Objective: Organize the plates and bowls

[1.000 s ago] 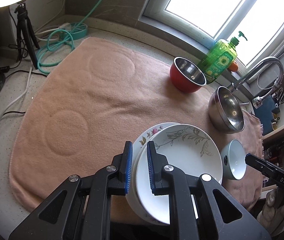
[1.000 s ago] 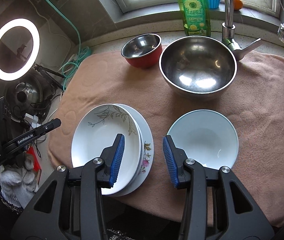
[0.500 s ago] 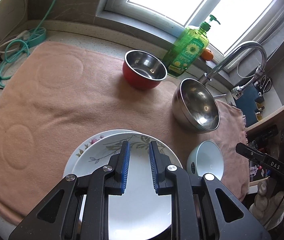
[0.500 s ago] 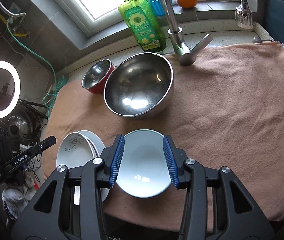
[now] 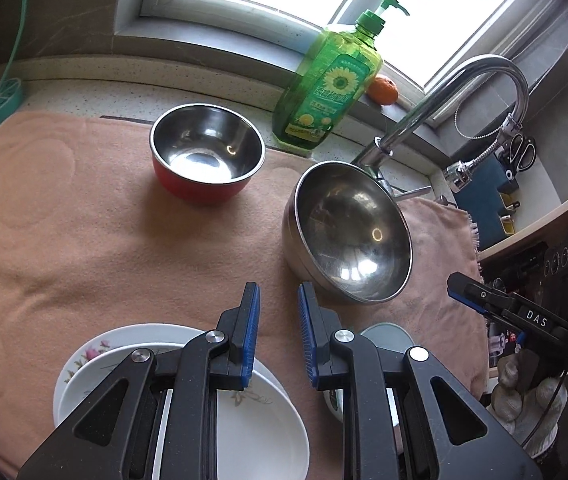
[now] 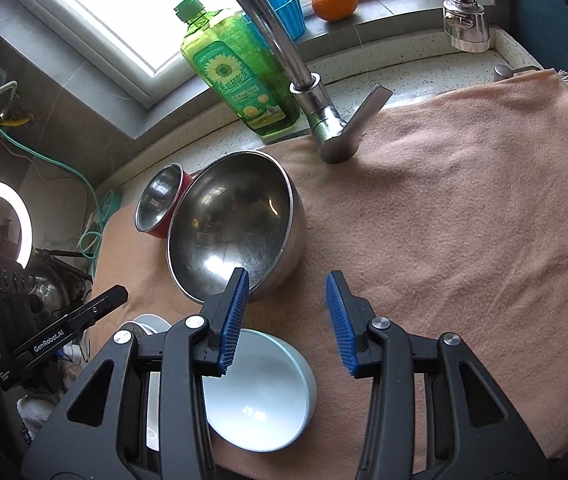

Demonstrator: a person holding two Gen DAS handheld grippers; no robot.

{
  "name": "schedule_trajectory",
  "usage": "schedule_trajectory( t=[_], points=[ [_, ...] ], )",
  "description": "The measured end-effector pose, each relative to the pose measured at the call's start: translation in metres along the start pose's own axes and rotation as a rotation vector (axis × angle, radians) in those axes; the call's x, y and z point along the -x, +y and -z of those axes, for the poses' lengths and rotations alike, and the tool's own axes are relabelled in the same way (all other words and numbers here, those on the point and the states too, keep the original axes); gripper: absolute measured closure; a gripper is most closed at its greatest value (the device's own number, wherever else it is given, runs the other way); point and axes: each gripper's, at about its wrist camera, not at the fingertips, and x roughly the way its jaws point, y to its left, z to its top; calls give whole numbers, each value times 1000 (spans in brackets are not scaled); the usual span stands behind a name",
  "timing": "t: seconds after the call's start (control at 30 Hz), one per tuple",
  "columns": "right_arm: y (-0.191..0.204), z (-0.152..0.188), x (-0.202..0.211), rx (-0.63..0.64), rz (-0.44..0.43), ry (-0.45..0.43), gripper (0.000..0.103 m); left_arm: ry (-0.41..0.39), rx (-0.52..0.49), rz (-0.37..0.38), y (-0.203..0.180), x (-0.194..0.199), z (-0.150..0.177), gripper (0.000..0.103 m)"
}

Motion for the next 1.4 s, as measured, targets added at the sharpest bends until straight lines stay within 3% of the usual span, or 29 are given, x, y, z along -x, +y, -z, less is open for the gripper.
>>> schedule_trajectory(
  t=[0.17,0.27,0.37,0.4,0.47,0.5,0.9,1.27,1.4],
  points=[
    [-2,-11,-9,1,-7,7,61,2,-5,3,-7,-11,-12,85],
    [-3,-17,-14,3,-12,14,61,9,0,10,-9,-18,-18,71],
    [-3,-20,-21,12,-9,26,61,26,-3,15,-13,-27,-22,70],
    [-3,-21,-23,12,-10,30,59,32,-7,14,-15,-31,-23,69],
    [-3,-23,-27,11,-16,34,39,43,-10,16,-18,-38,-26,68],
    [-3,-24,-28,12,-18,32,37,47,-10,16,-19,-41,-27,68],
    [-5,-33,-44,14,-5,50,36,72,-6,-4,-17,-63,-39,68],
    [-5,-33,-63,13,17,99,78,97,-1,26,-13,-76,-43,71],
    [-2,-32,-68,18,16,114,87,97,-21,20,-16,-77,-44,83]
  ],
)
